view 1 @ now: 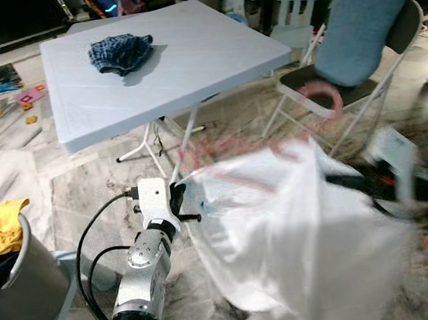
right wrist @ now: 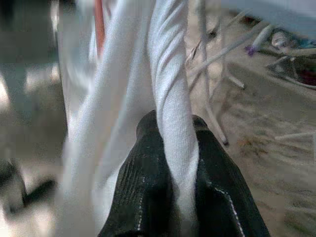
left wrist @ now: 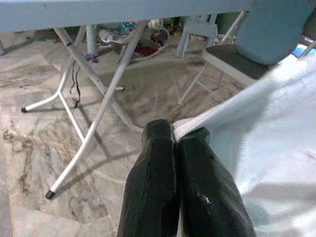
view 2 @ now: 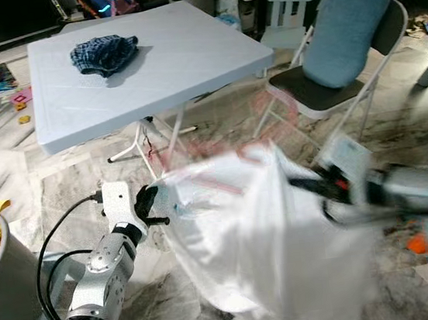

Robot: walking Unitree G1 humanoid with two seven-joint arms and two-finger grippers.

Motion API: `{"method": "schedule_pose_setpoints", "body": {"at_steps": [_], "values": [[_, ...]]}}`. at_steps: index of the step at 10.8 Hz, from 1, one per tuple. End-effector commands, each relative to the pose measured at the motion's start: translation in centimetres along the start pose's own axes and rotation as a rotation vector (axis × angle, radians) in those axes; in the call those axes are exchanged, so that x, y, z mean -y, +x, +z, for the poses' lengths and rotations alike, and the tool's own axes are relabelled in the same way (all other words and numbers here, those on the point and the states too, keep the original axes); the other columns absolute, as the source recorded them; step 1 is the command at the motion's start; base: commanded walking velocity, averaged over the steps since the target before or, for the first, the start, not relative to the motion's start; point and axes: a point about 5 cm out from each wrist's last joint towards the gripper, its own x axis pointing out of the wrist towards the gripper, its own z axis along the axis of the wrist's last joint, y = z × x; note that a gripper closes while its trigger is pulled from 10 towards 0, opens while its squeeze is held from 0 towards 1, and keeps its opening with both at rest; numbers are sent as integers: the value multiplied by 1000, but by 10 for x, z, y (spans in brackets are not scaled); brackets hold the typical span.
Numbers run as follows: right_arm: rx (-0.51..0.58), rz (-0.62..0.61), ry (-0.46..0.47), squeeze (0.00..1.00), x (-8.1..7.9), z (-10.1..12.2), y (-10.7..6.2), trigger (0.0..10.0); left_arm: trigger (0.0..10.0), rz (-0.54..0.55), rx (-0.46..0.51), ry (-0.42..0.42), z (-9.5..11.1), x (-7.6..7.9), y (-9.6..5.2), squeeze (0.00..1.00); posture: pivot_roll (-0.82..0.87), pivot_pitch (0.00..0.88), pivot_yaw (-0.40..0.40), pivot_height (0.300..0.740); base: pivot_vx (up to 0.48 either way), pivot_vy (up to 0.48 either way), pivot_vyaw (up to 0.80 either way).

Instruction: Hang hanger

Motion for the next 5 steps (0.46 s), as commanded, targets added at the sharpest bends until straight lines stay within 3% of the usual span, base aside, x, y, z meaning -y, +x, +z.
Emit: {"method": "schedule_pose_setpoints", "body": {"at_steps": [1, 3, 5], "values": [[96, -57, 51, 0, 5, 18, 0, 10000, 0, 30, -32, -14, -6, -6, -3, 0, -247, 31, 15, 740, 0, 0, 0], [137, -55, 123, 0, -2, 19, 13, 10000, 0, 19, -46, -14, -7, -3, -2, 0, -244, 29, 11, 740, 0, 0, 0], [144, -115, 103, 0, -4, 17, 25, 10000, 0, 7, -64, -10, -8, -3, -1, 0, -242, 29, 8, 740, 0, 0, 0]]}}
